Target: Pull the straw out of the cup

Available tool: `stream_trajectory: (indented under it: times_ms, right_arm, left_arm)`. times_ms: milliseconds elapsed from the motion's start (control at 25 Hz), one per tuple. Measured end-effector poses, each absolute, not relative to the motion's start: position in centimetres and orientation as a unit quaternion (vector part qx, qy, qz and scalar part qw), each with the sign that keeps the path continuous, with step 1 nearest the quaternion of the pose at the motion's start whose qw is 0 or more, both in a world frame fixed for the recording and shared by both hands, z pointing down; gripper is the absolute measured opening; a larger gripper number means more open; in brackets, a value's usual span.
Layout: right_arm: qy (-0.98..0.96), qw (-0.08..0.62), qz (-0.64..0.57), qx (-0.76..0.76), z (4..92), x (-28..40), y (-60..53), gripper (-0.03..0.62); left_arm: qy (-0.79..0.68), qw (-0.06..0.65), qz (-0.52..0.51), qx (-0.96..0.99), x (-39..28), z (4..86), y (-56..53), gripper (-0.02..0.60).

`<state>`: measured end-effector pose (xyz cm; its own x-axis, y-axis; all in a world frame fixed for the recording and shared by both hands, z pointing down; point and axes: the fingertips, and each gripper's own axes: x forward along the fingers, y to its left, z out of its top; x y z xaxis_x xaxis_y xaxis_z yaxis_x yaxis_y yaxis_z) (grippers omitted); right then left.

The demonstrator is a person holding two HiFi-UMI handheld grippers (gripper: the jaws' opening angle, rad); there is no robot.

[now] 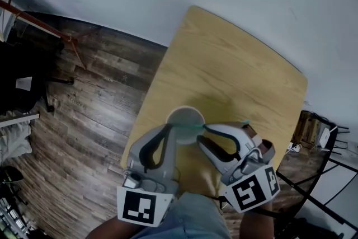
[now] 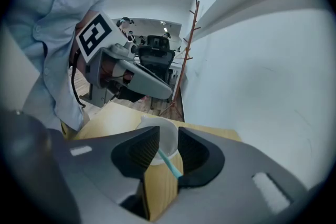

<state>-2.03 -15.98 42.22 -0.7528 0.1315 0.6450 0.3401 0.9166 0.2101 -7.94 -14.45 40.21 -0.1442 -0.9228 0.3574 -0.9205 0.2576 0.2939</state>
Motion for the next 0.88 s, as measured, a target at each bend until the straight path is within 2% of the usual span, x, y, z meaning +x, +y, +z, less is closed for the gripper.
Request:
stream_trajectory:
  times_ms: [320, 520, 880]
  right_arm:
    - [-0.887, 0.399, -0.157, -0.17, 46.4, -1.0, -17.2, 0.129]
    - [-0.89, 0.397, -0.127, -0.186, 46.9, -0.9, -17.4, 0.124]
    - [-0.888, 0.407, -0.078, -0.2, 47.4, -0.5, -17.2, 0.076]
  left_arm:
    - [-0.758, 0.265, -0.01, 0.596, -9.2, 42.2, -15.0, 0.015]
    - [-0.755, 0.279, -0.011, 0.593, -9.6, 43.4, -15.4, 0.015]
    - [-0.753, 0.284, -0.01, 0.593, -10.2, 43.9, -15.3, 0.015]
